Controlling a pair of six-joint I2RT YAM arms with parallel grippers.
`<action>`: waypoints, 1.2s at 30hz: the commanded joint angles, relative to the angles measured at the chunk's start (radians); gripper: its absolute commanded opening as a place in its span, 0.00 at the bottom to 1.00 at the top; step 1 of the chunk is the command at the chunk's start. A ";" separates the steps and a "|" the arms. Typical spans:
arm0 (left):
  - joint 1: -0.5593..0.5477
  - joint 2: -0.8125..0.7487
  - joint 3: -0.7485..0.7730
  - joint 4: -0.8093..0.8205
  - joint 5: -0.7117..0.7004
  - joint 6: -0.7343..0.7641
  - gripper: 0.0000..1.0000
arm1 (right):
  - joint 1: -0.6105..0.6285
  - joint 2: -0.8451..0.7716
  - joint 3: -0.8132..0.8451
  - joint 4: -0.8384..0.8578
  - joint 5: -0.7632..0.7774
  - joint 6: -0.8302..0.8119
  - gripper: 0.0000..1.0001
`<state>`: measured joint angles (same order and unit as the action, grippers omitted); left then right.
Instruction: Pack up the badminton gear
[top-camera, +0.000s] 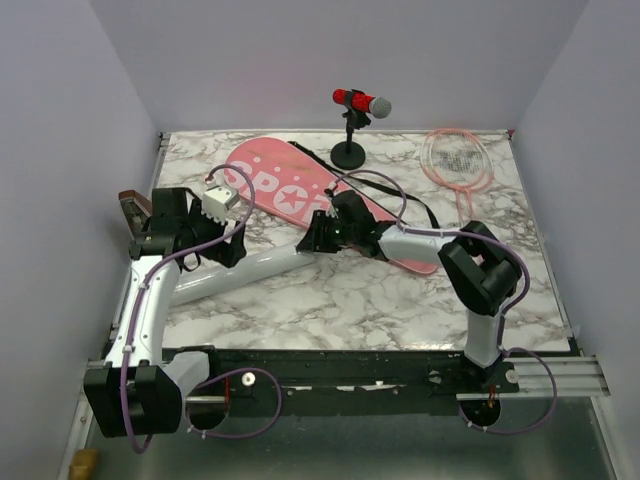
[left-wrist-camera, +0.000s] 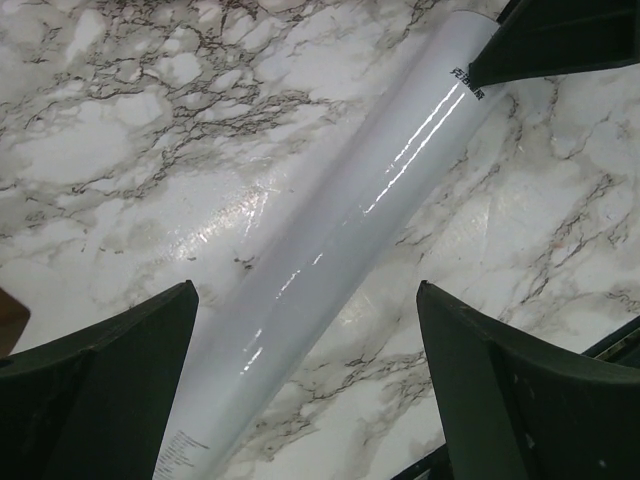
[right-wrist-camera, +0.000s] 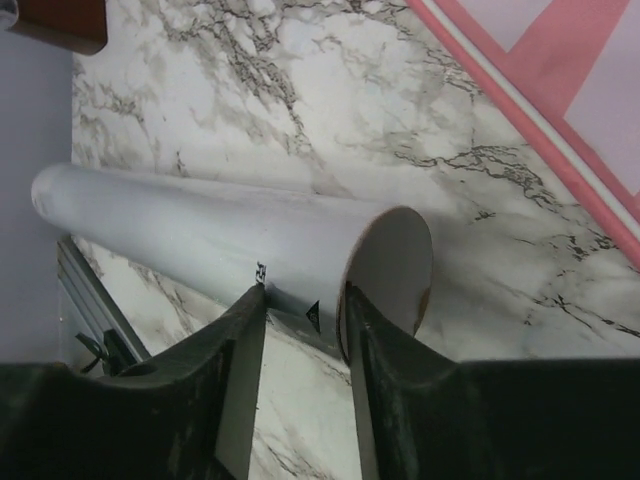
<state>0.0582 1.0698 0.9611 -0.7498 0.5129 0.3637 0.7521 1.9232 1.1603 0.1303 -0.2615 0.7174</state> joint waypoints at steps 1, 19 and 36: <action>-0.024 -0.014 -0.041 -0.007 0.009 0.067 0.99 | 0.004 -0.033 -0.068 0.054 -0.062 0.039 0.37; -0.247 -0.232 -0.096 -0.261 0.320 0.564 0.99 | 0.013 -0.433 -0.323 -0.014 0.007 0.083 0.05; -0.305 -0.122 -0.174 -0.069 0.262 0.696 0.99 | 0.167 -0.589 -0.280 -0.185 0.165 0.071 0.04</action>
<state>-0.2363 0.9504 0.7925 -0.8459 0.7483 0.9642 0.8734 1.3453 0.8463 0.0441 -0.1631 0.8223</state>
